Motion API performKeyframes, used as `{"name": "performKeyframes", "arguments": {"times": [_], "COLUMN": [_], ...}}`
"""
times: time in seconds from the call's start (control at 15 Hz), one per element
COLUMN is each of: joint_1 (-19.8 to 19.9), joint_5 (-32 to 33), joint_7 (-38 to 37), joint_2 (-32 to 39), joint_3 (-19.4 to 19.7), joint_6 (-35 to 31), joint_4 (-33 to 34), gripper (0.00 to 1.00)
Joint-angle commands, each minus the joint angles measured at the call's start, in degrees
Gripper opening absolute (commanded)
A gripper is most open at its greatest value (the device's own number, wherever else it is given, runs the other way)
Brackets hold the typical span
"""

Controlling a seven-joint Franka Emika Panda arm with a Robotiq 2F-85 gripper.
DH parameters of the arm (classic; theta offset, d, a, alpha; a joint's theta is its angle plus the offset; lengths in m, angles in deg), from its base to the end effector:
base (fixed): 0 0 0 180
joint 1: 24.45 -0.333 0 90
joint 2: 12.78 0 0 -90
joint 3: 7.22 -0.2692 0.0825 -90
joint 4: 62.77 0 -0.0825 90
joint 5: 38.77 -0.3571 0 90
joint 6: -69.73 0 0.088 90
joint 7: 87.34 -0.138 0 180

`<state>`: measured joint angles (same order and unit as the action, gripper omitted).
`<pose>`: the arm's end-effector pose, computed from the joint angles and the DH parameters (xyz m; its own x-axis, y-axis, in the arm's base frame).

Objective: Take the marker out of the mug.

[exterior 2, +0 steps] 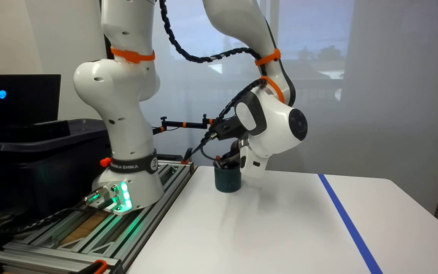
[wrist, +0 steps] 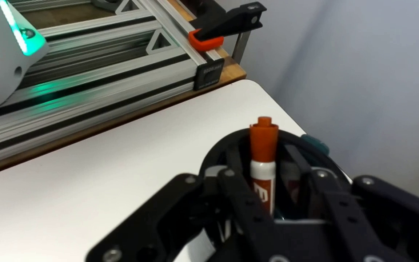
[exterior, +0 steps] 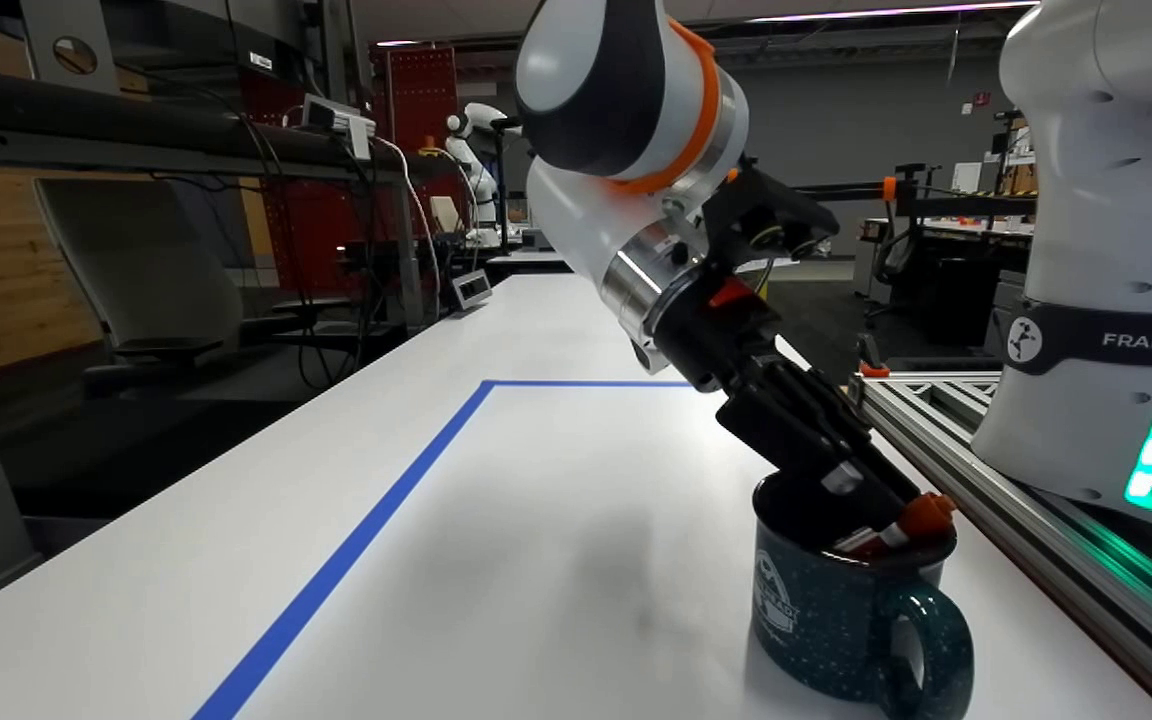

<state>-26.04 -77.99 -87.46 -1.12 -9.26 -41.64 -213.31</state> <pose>0.2877 0.0807 0.1169 0.5654 -0.1913 -0.8024 -0.5536 -0.8091 -0.1973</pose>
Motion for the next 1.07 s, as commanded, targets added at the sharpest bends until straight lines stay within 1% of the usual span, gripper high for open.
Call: {"name": "performKeyframes", "arguments": {"times": [0.0,0.07,0.13,0.2,0.33,0.4,0.47,0.67,0.8,1.0], "joint_1": [-1.14,-1.29,-1.52,-1.68,-2.03,-2.2,-2.35,-2.06,-1.41,-0.03], "joint_5": [1.65,1.65,1.57,1.51,1.34,1.18,1.09,0.65,0.7,0.69], "joint_7": [-0.81,-0.68,-0.65,-0.65,-0.49,-0.45,-0.34,-0.36,-0.96,-1.18], "joint_2": [0.23,0.23,0.13,0.13,0.21,0.31,0.44,-0.59,-2.22,-4.83], "joint_3": [-0.78,-0.93,-1.11,-1.29,-1.73,-1.91,-2.06,-2.06,-1.6,-0.51], "joint_6": [-1.11,-1.39,-2.13,-2.61,-4.28,-4.85,-5.39,-4.11,-1.89,2.2], "joint_4": [0.44,0.41,0.24,0.17,-0.05,-0.13,-0.15,-0.2,-0.19,-0.05], "gripper": [0.35,0.34,0.35,0.33,0.35,0.34,0.12,0.0,0.05,0.05]}}
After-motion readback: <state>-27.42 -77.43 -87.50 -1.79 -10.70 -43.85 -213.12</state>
